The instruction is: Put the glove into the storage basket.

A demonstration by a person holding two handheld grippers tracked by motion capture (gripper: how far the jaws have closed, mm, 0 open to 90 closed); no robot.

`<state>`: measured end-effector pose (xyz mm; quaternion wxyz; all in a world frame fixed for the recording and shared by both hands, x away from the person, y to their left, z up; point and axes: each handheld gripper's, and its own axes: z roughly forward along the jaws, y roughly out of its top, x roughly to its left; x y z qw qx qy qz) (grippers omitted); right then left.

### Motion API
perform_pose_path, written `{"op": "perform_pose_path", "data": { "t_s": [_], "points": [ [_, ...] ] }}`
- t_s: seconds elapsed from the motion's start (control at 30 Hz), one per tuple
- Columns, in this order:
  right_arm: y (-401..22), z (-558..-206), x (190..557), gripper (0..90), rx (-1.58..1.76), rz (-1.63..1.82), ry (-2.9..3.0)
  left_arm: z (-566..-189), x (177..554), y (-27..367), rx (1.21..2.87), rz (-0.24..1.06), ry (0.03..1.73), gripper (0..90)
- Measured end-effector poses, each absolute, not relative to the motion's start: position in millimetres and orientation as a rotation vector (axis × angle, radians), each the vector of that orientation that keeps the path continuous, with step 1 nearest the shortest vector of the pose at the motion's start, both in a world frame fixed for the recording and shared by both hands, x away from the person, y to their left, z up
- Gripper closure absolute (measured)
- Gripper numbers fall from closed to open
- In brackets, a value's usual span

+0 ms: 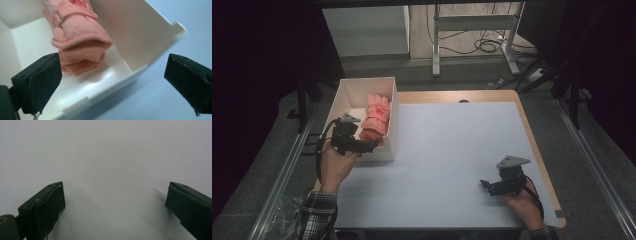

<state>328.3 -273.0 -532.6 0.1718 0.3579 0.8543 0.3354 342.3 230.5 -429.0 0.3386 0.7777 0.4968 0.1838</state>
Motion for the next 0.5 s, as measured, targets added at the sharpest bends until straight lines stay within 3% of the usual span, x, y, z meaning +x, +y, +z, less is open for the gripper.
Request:
{"op": "perform_pose_path", "data": {
  "t_s": [0.5],
  "points": [
    [-273, -533, 328, 2.7, 1.018, 0.951, 2.424, -465, 293, 222, 2.005, 0.456, 1.219, 1.4]
  ]
}}
